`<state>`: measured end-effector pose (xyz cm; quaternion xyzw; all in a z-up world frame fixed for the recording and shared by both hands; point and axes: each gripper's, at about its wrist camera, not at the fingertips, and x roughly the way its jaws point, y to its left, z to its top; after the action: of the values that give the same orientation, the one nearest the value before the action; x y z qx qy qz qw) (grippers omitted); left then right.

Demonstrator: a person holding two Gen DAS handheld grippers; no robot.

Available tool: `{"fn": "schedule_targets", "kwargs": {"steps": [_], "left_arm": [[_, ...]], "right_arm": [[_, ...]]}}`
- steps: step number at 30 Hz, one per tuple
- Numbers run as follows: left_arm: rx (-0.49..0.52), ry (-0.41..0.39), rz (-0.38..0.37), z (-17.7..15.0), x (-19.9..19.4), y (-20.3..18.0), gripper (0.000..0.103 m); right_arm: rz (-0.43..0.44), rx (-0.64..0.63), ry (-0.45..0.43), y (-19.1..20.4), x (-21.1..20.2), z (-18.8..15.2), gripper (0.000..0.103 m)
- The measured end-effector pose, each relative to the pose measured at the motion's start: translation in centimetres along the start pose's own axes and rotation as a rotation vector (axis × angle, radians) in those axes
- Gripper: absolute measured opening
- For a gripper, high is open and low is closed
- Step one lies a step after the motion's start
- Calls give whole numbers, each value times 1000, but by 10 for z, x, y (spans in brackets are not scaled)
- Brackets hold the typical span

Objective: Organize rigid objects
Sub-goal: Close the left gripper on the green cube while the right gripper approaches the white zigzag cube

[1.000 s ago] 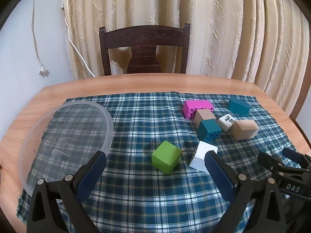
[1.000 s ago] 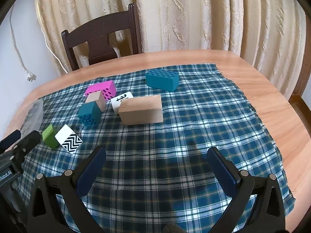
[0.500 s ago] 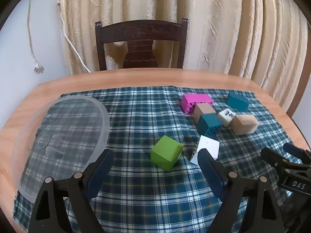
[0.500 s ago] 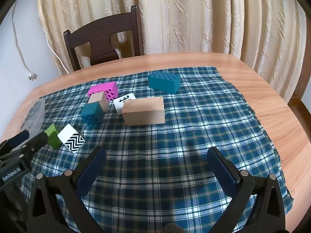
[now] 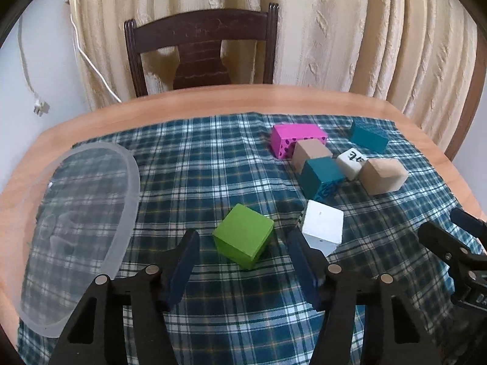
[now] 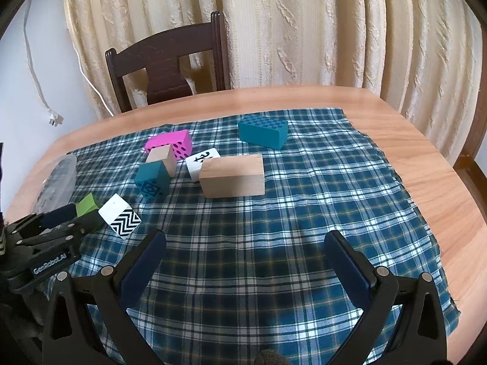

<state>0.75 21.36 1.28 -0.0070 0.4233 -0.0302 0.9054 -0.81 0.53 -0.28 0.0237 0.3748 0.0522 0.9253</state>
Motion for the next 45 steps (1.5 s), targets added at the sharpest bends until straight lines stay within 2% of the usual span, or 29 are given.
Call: {"fn": "schedule_targets", "kwargs": {"steps": [4, 11, 15, 25, 36, 45], "left_arm": [[-26, 38, -18, 0, 8, 4, 62], [-25, 50, -20, 0, 11, 3, 42], [-19, 44, -28, 0, 10, 2, 38], [-3, -27, -21, -3, -6, 0, 37], [-54, -80, -25, -2, -20, 8, 37], [-70, -126, -13, -2, -33, 13, 37]], "right_arm": [[7, -1, -2, 0, -1, 0, 103], [12, -4, -3, 3, -3, 0, 103], [13, -4, -3, 4, -3, 0, 103], [38, 4, -8, 3, -5, -1, 103], [48, 3, -5, 2, -4, -2, 103], [96, -17, -17, 7, -2, -4, 103]]}}
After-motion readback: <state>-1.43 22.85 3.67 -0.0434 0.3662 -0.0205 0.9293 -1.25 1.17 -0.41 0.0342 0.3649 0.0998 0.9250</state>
